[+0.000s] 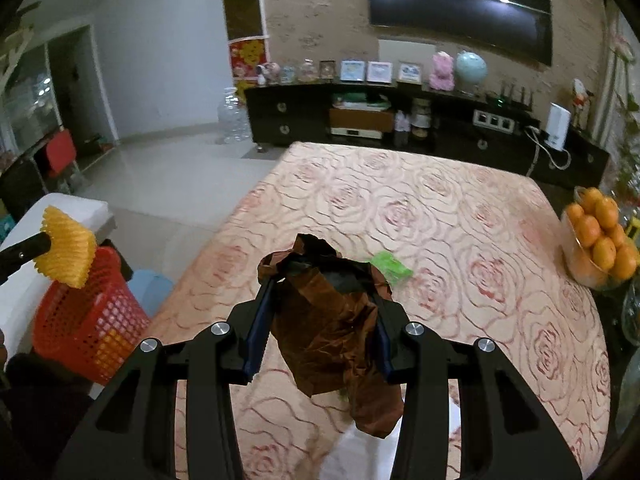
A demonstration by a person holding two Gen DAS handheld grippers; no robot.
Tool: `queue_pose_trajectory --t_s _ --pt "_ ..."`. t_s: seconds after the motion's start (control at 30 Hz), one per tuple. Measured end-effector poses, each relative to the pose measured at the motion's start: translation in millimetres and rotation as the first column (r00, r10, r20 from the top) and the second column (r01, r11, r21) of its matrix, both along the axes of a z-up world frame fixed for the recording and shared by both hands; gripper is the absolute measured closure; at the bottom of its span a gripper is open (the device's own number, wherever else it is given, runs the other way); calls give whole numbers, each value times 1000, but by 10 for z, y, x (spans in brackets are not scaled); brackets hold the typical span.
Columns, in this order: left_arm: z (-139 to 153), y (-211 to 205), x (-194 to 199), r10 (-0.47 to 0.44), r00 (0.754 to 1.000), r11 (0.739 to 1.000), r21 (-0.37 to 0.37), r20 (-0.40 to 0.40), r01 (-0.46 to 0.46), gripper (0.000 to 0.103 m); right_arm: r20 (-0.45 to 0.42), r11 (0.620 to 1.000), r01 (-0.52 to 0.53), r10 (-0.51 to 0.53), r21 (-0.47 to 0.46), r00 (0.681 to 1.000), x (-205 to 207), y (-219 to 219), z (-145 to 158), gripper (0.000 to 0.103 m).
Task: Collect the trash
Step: 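Carry the yellow net and brown cloth over the red wastebasket with both tools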
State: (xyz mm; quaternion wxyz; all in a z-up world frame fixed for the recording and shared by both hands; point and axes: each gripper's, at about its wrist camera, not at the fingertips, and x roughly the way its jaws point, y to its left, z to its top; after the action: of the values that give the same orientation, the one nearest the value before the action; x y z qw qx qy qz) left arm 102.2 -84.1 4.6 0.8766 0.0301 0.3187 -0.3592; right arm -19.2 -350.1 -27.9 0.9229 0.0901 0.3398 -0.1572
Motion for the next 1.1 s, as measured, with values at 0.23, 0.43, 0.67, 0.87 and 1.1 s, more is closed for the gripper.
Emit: queue_pose_trajectory --t_s 0.23,0.43,0.67,0.87,1.1 --pt "49 318 64 70 997 997 9 7 -70 92 8 997 -79 79 -4 997 274 321 90 62" --pt "37 566 123 122 993 992 23 3 -122 92 12 985 -174 174 8 985 530 699 131 62" --pt "-10 737 182 159 987 987 37 -13 -158 92 16 957 -290 289 24 957 825 1215 173 62" --pt "-100 780 227 165 986 986 46 -39 -163 92 4 931 -364 364 30 932 1001 1571 161 61" --pt "-192 755 285 162 985 986 59 -68 -158 92 -19 907 -419 419 38 908 1134 1870 90 61"
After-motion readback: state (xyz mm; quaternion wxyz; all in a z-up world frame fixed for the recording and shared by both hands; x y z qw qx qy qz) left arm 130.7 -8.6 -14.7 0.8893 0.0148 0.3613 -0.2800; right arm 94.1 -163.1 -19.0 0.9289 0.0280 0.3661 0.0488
